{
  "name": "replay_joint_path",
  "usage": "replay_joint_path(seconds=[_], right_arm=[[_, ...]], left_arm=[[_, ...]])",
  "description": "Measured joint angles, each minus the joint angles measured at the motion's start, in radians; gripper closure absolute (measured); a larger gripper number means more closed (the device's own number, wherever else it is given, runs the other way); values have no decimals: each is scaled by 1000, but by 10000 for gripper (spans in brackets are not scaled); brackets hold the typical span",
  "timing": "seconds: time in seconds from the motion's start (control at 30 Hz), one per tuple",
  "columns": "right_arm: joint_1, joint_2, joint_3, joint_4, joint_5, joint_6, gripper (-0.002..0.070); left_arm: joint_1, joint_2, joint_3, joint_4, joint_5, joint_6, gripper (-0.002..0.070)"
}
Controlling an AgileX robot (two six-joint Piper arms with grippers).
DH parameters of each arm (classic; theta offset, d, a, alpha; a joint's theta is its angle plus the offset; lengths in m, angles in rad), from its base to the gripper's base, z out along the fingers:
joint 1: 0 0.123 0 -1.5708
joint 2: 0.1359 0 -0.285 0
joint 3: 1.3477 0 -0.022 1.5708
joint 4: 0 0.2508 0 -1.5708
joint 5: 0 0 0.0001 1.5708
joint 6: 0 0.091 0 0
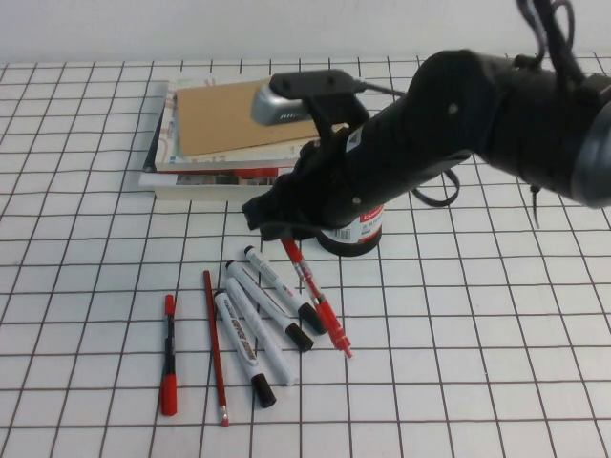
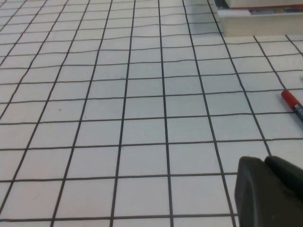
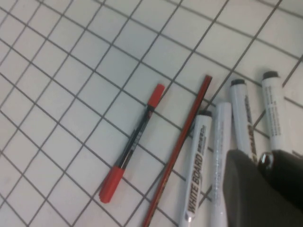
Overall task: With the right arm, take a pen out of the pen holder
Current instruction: 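Take a marker out of the pen holder and lay it on the table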
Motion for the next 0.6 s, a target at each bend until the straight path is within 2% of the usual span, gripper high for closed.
replay_joint_path(seconds=[0.6], right_arm=[[16, 197, -6, -137, -179, 3, 610]], left_arm=[[0, 0, 0, 0, 0, 0, 679]])
